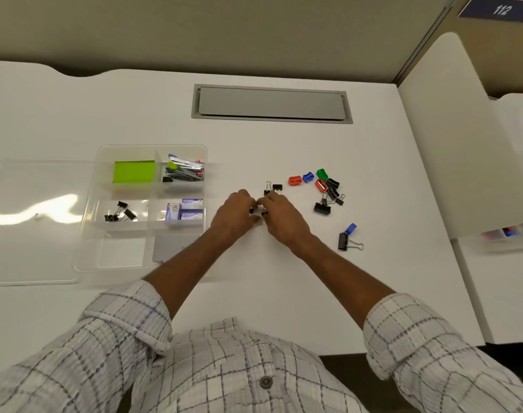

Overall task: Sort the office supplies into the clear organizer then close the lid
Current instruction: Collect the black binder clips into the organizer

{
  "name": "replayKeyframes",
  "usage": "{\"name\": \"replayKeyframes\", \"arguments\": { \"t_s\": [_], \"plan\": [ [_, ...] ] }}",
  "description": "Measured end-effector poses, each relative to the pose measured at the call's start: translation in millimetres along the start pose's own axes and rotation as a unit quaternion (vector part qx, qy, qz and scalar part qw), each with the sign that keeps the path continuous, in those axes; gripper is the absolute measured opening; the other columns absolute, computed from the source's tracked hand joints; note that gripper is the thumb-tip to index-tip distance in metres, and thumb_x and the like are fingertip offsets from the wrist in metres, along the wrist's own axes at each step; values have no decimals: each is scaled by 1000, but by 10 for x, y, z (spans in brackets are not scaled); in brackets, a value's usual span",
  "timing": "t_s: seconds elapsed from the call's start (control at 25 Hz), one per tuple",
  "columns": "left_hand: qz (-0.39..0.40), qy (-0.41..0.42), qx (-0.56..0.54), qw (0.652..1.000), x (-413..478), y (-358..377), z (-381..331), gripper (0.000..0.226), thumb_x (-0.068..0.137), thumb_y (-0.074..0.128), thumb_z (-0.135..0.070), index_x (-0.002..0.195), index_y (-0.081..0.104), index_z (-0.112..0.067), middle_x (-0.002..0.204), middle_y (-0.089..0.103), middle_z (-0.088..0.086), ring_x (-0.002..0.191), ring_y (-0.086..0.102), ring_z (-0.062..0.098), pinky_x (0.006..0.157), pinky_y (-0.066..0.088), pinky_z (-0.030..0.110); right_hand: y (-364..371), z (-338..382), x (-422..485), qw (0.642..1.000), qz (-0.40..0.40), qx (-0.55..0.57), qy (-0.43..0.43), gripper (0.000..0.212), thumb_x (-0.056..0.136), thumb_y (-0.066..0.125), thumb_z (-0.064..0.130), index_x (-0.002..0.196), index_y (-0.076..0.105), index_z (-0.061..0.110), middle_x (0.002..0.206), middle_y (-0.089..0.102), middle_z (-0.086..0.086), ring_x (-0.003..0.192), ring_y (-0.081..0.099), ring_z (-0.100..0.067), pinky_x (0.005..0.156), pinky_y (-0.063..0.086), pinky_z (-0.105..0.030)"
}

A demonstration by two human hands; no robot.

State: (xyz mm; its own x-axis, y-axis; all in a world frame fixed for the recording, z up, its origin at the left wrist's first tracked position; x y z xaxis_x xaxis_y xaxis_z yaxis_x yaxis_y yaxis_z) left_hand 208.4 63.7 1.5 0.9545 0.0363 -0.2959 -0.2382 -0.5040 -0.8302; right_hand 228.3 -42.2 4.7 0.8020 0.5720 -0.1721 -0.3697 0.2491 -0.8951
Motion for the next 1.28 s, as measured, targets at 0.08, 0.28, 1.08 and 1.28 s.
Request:
{"name": "replayKeyframes", "arguments": {
  "t_s": [0.08,0.28,1.08,1.28],
  "plan": [
    [-1,-7,-3,1000,36,20,43,27,87,74,-23,112,73,-12,113,61,10,105,60,28,86,52,40,27,-81,-43,1000,-8,-8,10,27,97,55,8,122,63,13,118,58,-7,109,54,-24,84,51,-36],
    [-38,-10,-60,997,114,-58,40,22,83,68,-16,104,75,-13,96,71,6,91,66,22,80,52,31,-87,-341,-96,999,-34,-18,37,21,96,60,11,114,69,16,110,59,-4,105,54,-22,76,51,-36],
    [-55,-60,-206,975,540,-40,3,29,79,82,-29,107,78,-23,62,56,-8,54,48,2,57,33,7,-249,-533,342,997,-18,20,74,32,94,64,18,126,60,16,113,59,-9,102,61,-27,82,55,-43],
    [-81,-29,-106,991,542,-9,-57,28,78,82,-31,105,77,-23,87,51,-3,76,50,11,67,34,23,-255,-598,267,993,-47,61,93,33,87,74,14,114,56,12,121,48,-8,86,63,-24,75,56,-39]
  ]
}}
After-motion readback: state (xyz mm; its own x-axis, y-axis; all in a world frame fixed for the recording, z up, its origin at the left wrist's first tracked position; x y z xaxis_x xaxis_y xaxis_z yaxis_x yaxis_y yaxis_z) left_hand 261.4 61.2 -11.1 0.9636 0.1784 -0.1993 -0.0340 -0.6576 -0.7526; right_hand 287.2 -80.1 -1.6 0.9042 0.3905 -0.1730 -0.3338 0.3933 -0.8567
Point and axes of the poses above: each hand's wrist, its own x-axis towards the middle knuckle, its own y-axis out of the palm, z = x × y, the point moved 8 cm from there along x, towards the middle knuckle
